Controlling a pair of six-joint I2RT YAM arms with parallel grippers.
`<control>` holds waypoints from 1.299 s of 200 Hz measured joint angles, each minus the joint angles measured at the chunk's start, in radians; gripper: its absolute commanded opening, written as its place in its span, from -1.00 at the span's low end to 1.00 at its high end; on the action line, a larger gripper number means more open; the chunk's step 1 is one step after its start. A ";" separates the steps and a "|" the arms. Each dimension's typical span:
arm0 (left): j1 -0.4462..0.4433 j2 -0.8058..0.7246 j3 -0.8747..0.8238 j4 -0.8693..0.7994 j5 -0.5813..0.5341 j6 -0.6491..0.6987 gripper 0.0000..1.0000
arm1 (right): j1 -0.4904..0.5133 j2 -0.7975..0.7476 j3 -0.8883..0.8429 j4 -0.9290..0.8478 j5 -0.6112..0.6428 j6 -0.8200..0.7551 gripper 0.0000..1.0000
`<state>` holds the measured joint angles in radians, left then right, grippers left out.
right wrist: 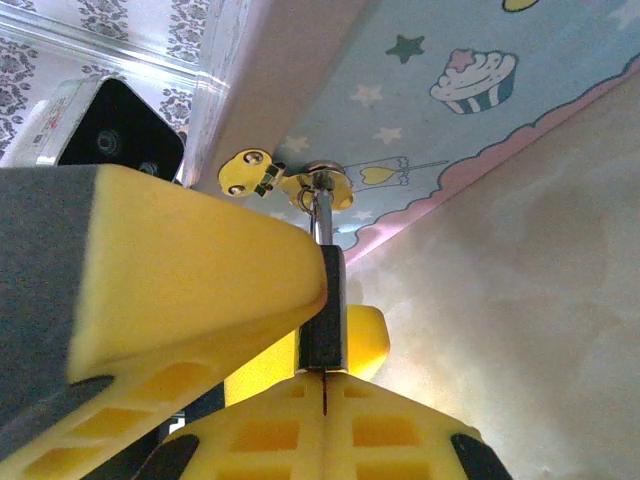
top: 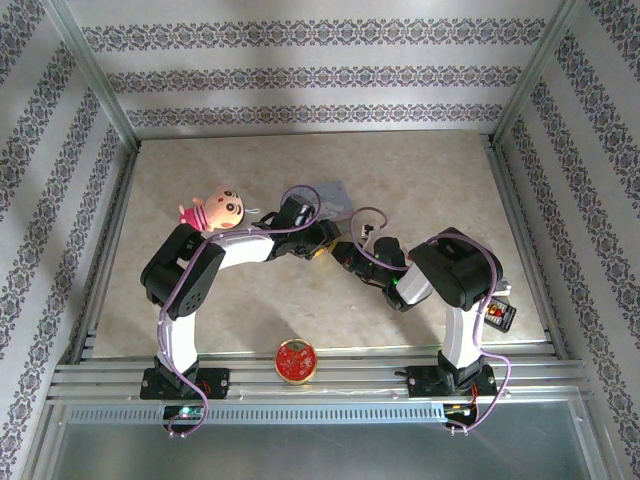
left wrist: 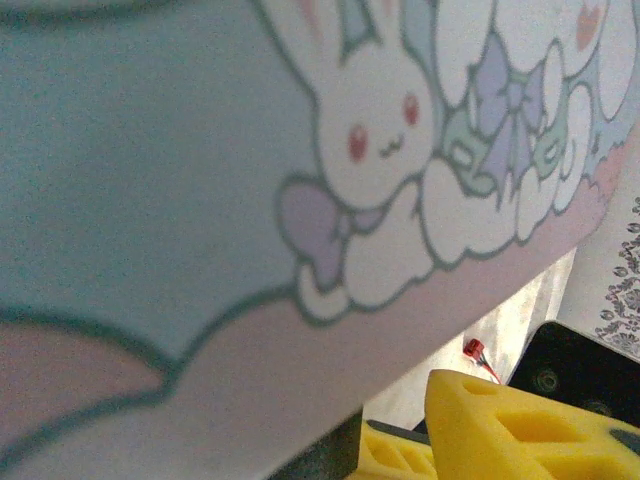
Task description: Unlock a padlock with a key
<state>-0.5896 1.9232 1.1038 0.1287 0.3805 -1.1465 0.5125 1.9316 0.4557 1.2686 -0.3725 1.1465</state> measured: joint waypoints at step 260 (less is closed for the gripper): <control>0.001 0.000 -0.038 0.104 -0.073 0.002 -1.00 | -0.013 -0.296 -0.057 -0.260 0.069 -0.148 -0.39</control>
<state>-0.5888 1.9232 1.0660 0.2329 0.3077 -1.1442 0.4999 1.6352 0.3988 1.0088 -0.3038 0.9985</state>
